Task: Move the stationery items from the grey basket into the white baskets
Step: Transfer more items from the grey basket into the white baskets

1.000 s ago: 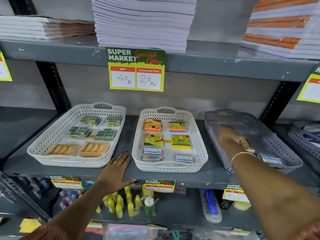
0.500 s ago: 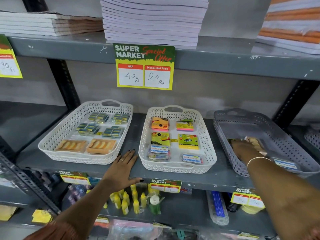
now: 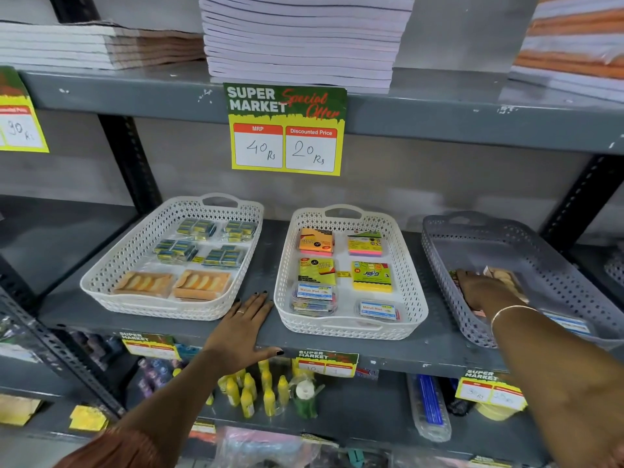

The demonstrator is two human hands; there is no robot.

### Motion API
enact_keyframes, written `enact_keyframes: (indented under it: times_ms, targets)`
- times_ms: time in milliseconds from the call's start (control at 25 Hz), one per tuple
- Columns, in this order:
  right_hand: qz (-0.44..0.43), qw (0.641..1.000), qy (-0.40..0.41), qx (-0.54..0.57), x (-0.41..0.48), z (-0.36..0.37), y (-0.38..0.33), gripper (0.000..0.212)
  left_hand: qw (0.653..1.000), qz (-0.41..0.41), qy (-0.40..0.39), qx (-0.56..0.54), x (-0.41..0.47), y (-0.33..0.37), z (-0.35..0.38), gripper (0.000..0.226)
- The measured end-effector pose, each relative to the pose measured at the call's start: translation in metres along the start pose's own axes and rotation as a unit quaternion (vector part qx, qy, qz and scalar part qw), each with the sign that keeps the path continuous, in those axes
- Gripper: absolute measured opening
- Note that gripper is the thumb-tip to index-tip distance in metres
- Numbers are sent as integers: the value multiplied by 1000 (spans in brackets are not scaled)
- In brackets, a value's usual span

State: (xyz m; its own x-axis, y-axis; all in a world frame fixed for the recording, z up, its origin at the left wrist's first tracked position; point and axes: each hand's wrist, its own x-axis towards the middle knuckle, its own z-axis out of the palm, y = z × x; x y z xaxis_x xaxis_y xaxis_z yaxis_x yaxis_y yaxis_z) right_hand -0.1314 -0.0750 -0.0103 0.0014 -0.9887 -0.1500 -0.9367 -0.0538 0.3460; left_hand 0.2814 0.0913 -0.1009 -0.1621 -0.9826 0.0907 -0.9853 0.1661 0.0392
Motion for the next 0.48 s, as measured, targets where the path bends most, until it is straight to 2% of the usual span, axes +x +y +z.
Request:
enact_keyframes:
  times_ms: [120,280,360,480]
  targets:
    - [6,999,-33,5,1,-5,5,62,1000,0,-1,1,0,0,0,110]
    - [22,998,-37,51,7,-23,15,75,1000,0,-3,-3,0,1,-1,114]
    - [29,998,-15,48,14,-37,21,82,1000,0,-3,-2,0,1,-1,115]
    - [23,994,66,89,18,-68,21,88,1000,-2,-5,-8,-1,2,-2,116]
